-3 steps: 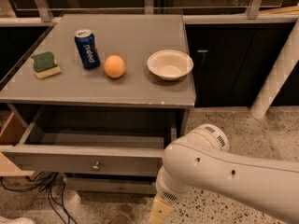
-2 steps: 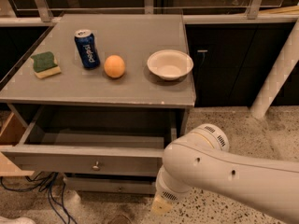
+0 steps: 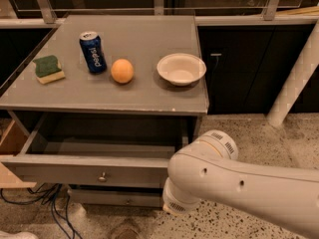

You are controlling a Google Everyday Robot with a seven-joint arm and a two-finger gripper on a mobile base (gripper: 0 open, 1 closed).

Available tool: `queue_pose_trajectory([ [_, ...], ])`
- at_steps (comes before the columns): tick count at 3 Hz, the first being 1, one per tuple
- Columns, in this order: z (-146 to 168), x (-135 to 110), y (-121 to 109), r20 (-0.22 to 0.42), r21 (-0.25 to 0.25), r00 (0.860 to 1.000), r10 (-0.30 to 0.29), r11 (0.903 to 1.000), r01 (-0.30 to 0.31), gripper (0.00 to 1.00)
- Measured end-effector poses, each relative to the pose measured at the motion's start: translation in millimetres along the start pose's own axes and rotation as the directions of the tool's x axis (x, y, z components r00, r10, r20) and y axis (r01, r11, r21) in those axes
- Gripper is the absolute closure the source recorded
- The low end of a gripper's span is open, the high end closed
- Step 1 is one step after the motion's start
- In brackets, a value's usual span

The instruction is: Close top drawer

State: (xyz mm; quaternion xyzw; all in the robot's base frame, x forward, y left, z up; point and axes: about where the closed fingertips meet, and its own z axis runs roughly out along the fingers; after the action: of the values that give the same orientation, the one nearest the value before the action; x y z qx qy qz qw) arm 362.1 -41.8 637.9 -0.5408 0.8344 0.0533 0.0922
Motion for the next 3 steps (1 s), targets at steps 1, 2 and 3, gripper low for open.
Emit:
queue_pose_trajectory([
  [1, 7.1, -30.9, -24.0, 0.031, 0.026, 0.999, 0.032, 0.9991, -0.032, 1.00],
  [2, 10.3, -55.5, -44.4, 0.052, 0.044, 0.998, 0.044, 0.9979, -0.047, 1.00],
  [3, 10.2, -69.4, -55.9, 0.067, 0.054, 0.997, 0.034, 0.9978, -0.038, 1.00],
])
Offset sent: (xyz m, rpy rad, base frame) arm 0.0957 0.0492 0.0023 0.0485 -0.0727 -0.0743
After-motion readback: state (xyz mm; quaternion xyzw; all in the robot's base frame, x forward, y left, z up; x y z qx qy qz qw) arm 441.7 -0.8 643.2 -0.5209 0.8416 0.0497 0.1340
